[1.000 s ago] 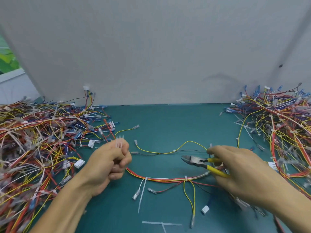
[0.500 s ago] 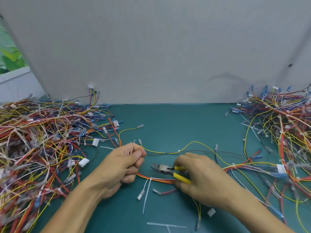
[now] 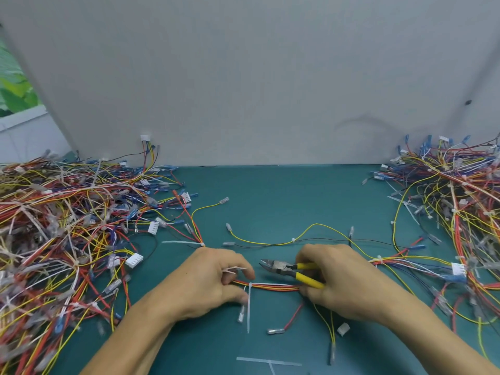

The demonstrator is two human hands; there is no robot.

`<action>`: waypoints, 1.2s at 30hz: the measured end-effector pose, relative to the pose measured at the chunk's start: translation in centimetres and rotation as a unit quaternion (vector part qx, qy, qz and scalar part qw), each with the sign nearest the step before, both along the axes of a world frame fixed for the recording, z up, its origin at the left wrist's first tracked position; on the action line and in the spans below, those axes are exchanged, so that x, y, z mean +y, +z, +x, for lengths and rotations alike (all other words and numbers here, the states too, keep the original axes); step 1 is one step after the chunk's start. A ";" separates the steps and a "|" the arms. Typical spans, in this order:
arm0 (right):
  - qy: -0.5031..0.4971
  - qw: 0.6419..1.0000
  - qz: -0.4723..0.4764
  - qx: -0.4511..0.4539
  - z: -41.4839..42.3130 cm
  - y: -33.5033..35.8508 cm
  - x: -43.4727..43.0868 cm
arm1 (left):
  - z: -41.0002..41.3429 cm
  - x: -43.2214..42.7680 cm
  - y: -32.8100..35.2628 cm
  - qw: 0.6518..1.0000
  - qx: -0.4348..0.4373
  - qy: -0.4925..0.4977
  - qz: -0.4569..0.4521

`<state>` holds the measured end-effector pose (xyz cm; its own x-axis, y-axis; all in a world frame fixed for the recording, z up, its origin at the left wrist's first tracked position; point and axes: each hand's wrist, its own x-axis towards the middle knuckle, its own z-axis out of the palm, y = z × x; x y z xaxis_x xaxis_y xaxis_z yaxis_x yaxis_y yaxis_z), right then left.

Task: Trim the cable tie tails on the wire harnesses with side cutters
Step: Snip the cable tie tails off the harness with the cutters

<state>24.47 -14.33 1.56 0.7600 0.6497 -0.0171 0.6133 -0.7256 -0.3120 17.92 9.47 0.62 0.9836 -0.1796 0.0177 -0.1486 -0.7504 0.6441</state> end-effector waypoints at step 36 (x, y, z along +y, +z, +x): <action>0.016 0.997 -0.047 -0.063 -1.5 0.2 1.0 | 0.5 -0.4 -1.0 0.998 -0.044 0.029 -0.028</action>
<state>22.95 -13.30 1.72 0.7385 0.6741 0.0152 0.6672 -0.7272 -0.1613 18.41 9.09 -0.33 0.9866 -0.1183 0.1127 -0.1634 -0.7220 0.6723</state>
